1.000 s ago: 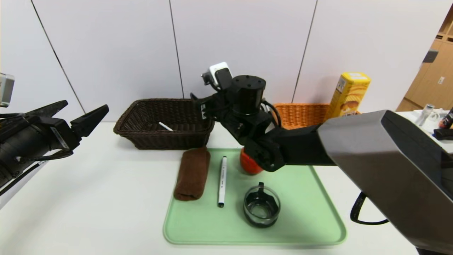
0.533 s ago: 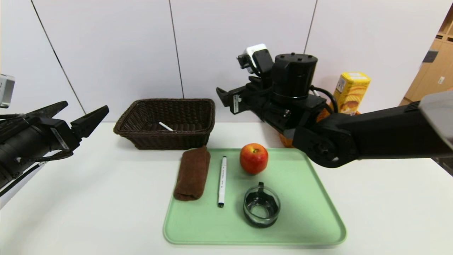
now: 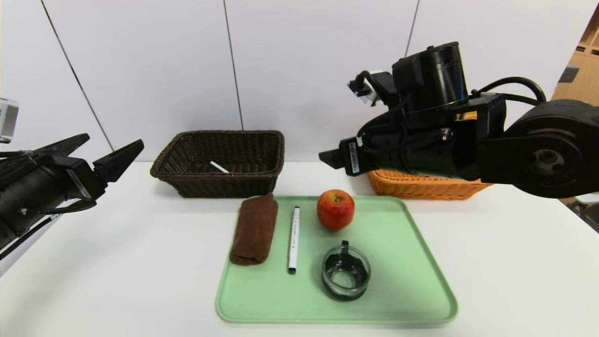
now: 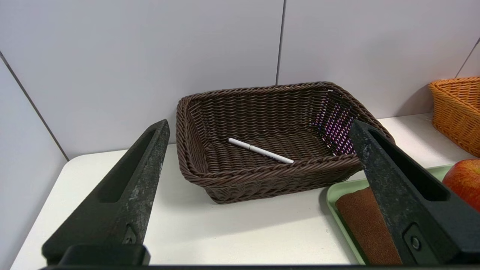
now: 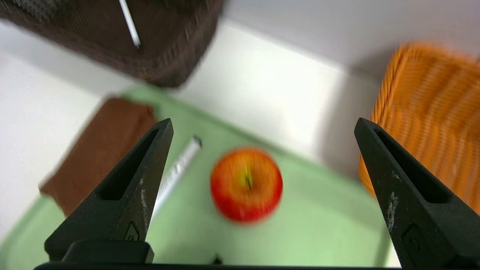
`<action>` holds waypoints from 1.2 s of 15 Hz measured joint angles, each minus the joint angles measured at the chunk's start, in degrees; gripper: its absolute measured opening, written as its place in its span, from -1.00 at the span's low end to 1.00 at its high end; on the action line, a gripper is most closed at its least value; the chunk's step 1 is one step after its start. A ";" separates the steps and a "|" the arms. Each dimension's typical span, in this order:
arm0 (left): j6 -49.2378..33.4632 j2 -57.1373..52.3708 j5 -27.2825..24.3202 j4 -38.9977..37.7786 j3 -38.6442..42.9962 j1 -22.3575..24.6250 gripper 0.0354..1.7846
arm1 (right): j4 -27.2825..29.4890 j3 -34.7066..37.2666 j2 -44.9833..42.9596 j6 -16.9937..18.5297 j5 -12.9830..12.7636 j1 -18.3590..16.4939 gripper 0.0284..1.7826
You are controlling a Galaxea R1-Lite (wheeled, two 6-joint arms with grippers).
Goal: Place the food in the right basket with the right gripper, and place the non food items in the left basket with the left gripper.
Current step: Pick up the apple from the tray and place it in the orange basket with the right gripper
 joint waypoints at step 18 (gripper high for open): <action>0.02 -0.60 0.02 0.00 1.05 0.00 0.89 | 22.14 -11.92 17.23 11.98 -0.35 0.44 0.90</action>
